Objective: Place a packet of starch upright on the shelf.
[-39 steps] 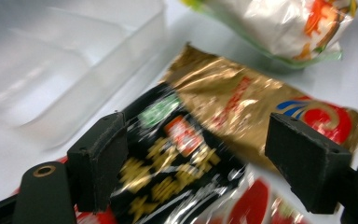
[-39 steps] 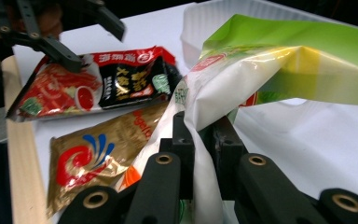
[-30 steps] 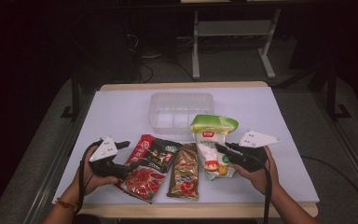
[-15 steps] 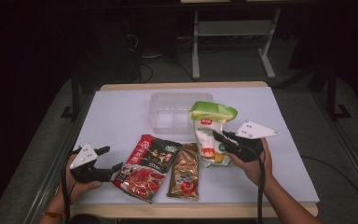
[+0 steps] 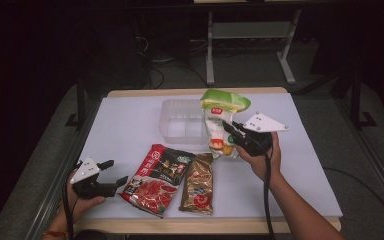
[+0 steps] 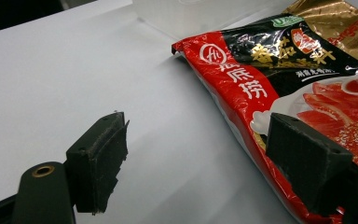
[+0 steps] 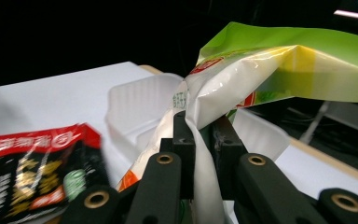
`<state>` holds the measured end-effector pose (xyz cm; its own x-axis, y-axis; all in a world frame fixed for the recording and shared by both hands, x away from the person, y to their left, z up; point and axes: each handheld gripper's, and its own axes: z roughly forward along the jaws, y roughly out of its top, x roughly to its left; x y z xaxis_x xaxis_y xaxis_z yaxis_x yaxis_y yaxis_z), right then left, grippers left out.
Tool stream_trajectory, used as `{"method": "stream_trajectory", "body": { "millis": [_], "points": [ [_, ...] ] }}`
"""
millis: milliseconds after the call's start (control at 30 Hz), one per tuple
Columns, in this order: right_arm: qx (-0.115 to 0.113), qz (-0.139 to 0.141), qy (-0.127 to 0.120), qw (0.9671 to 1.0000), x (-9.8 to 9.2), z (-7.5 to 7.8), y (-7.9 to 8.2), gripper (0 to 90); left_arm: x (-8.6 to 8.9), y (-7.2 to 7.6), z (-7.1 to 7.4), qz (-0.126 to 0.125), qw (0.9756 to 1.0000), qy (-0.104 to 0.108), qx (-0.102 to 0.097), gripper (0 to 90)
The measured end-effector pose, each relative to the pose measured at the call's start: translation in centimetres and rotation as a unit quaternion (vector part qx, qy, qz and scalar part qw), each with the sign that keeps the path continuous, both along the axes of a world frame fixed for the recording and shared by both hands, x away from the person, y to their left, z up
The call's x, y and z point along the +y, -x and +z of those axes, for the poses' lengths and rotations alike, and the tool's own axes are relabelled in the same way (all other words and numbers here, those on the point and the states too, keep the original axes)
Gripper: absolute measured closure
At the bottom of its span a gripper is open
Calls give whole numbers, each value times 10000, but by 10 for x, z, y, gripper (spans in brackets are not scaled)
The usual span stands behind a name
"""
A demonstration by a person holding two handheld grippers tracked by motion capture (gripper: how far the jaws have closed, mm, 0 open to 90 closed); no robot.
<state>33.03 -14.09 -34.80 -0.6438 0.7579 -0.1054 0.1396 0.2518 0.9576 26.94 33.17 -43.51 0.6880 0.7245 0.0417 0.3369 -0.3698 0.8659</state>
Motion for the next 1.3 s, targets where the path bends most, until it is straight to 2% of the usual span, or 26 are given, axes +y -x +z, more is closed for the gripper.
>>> {"method": "stream_trajectory", "body": {
  "millis": [167,400,633,800,900,1233,1300],
  "points": [
    [-96,-185,30,9998,6,2,-12,824,-1,0,-1,-47,10000,-3,15,199],
    [-203,-490,41,9986,18,3,-37,824,-2,0,-1,-102,9999,34,24,198],
    [-168,-681,55,9975,29,3,-55,825,-2,0,-2,-158,9999,31,47,198],
    [-194,-890,107,9958,36,3,-67,825,-2,0,-2,-171,9998,53,35,198],
    [-270,-1054,247,9938,42,2,-75,825,-2,1,-2,-197,9998,61,48,198],
    [-221,-1343,311,9902,53,-3,-96,825,-3,0,-3,-262,9996,84,63,198],
    [-272,-1399,380,9891,55,-3,-99,826,-3,0,-3,-257,9996,89,60,197]
  ]
}}
